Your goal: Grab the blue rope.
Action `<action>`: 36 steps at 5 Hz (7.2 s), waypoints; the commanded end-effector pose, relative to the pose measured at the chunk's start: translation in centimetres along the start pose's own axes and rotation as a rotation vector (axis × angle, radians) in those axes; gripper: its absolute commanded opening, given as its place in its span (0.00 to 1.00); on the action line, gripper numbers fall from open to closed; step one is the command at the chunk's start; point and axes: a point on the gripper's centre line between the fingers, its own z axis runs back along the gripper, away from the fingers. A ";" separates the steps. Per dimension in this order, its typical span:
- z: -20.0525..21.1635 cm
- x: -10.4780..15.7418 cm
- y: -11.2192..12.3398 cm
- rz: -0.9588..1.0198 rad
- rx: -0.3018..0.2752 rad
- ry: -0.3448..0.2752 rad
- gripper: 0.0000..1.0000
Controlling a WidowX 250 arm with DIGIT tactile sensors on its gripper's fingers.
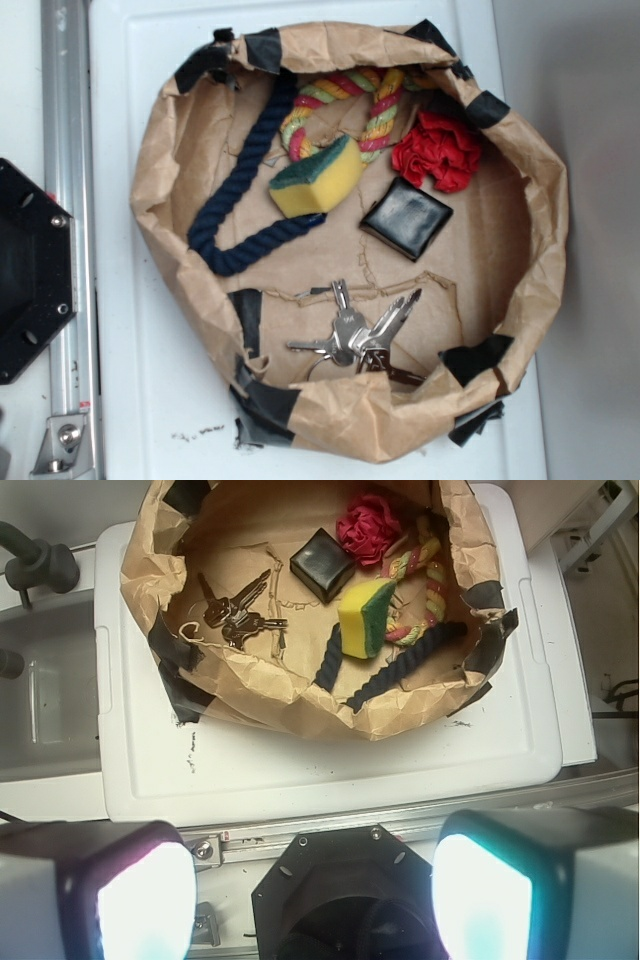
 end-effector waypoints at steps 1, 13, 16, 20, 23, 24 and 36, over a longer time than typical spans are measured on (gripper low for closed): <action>0.0 0.0 0.0 0.000 0.000 0.000 1.00; -21.5 6.8 0.0 -0.224 -0.024 0.076 0.00; -9.9 11.2 4.1 -0.049 -0.079 -0.124 0.00; -19.5 6.1 2.8 -0.086 -0.105 0.099 1.00; -22.6 6.6 0.5 0.030 -0.052 0.154 1.00; -22.0 7.1 0.3 0.040 -0.057 0.129 1.00; -24.2 9.5 -0.7 -0.074 -0.104 0.061 0.00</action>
